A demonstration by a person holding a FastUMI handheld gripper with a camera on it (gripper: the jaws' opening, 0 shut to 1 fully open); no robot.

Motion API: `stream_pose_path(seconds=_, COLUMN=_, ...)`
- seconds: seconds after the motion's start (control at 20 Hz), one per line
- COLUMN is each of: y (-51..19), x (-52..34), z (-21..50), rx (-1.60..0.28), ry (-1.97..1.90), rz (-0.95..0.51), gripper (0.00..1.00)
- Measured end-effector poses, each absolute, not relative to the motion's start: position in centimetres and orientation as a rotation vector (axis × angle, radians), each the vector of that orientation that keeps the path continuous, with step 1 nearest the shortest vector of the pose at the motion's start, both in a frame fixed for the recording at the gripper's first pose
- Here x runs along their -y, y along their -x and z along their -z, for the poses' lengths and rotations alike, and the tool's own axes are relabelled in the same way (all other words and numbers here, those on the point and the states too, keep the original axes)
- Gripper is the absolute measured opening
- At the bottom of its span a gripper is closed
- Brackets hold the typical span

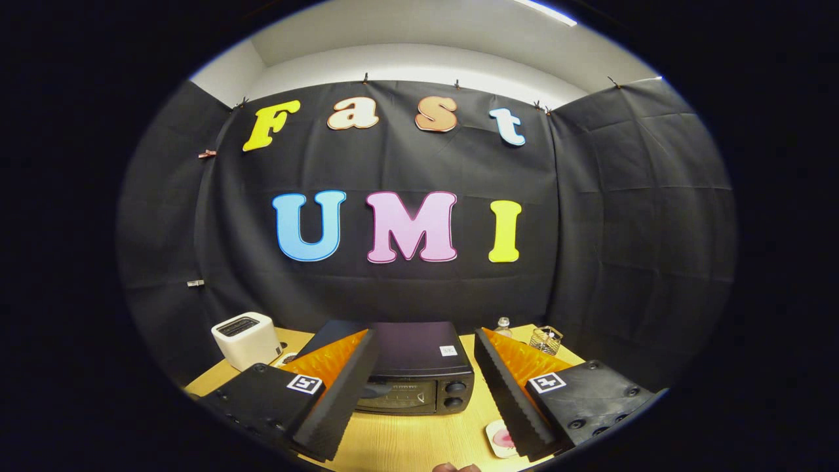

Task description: Open the toaster oven, put the food inside, and close the toaster oven door.

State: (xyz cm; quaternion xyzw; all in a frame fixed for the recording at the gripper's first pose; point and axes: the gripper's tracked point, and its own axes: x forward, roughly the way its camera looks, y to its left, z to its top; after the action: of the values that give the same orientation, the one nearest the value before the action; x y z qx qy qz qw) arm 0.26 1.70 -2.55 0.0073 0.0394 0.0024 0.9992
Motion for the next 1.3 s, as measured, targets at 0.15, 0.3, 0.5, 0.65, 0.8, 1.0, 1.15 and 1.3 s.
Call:
stream_pose_path(seconds=0.15, y=-0.8, x=-2.3, z=3.3, rx=-0.109, ry=-0.024, rz=-0.014, gripper=0.97)
stream_pose_path(seconds=0.3, y=-1.9, x=-2.5, z=4.6, rx=-0.148, ry=-0.031, rz=-0.004, gripper=0.98)
stream_pose_path(seconds=0.5, y=-4.1, x=-3.7, z=7.2, rx=-0.210, ry=-0.047, rz=0.010, gripper=0.98)
stream_pose_path(seconds=0.65, y=-5.8, x=-5.6, z=9.5, rx=-0.257, ry=-0.035, rz=0.005, gripper=0.98)
stream_pose_path(seconds=0.8, y=-7.3, x=-7.4, z=12.0, rx=-0.298, ry=-0.026, rz=-0.007, gripper=0.98)
stream_pose_path(seconds=1.0, y=-9.3, x=-9.7, z=15.3, rx=-0.332, ry=0.009, rz=-0.028, gripper=0.98)
stream_pose_path(seconds=1.15, y=-10.5, x=-10.8, z=18.1, rx=-0.374, ry=0.023, rz=-0.042, gripper=0.98)
stream_pose_path(seconds=1.3, y=-11.0, x=-12.1, z=20.5, rx=-0.420, ry=0.037, rz=-0.072, gripper=0.98)
